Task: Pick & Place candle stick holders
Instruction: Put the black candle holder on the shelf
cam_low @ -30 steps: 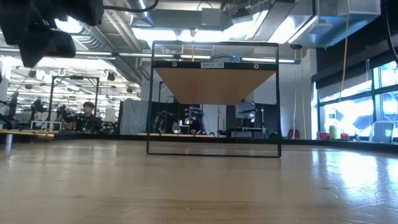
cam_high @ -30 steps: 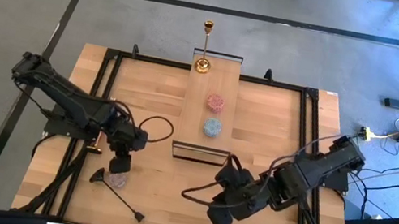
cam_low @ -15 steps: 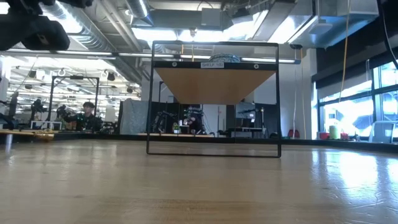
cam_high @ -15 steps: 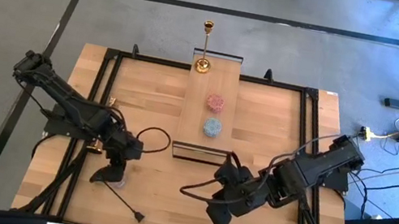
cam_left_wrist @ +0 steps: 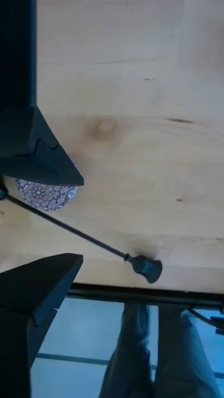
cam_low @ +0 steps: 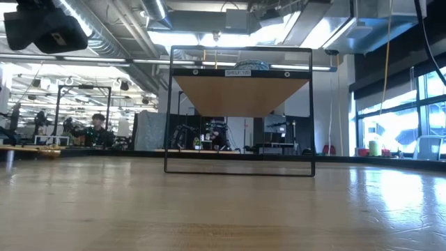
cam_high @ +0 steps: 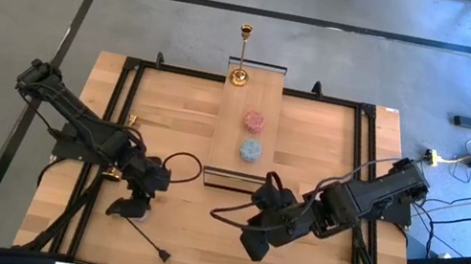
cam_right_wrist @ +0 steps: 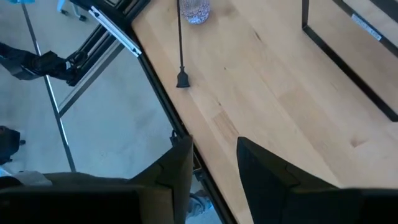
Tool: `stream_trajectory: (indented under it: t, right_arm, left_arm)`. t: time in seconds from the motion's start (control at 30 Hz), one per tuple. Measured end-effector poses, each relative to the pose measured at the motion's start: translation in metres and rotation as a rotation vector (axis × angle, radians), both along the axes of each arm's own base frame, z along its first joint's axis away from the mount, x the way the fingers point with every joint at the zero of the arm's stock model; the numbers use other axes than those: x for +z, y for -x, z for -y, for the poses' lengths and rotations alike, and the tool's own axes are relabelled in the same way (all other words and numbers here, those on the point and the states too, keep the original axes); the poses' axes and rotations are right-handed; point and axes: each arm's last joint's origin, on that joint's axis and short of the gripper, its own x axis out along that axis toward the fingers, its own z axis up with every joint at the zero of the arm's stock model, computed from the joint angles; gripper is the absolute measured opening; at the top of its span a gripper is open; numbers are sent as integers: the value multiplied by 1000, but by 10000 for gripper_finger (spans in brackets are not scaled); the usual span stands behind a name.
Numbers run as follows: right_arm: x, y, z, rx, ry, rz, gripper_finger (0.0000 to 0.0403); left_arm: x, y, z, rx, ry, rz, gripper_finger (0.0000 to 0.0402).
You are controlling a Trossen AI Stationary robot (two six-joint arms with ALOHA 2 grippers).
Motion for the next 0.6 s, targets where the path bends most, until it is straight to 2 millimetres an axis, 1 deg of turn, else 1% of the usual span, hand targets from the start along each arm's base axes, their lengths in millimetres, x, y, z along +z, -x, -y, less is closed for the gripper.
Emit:
stream_trajectory:
  t: [0.27,0.4,0.5,0.6]
  right_arm:
    - [1,-1,2,-41,43,28,128]
    - [1,-2,3,-46,39,36,128]
    - [1,-3,4,-52,43,42,128]
    - [1,-3,4,-53,43,42,128]
  left_arm:
    - [0,3,7,-13,-8,2,184]
    - [-4,3,13,-32,-15,-12,184]
    - [-11,-1,23,-62,-12,-16,184]
    - [-22,-4,39,-157,-9,-28,184]
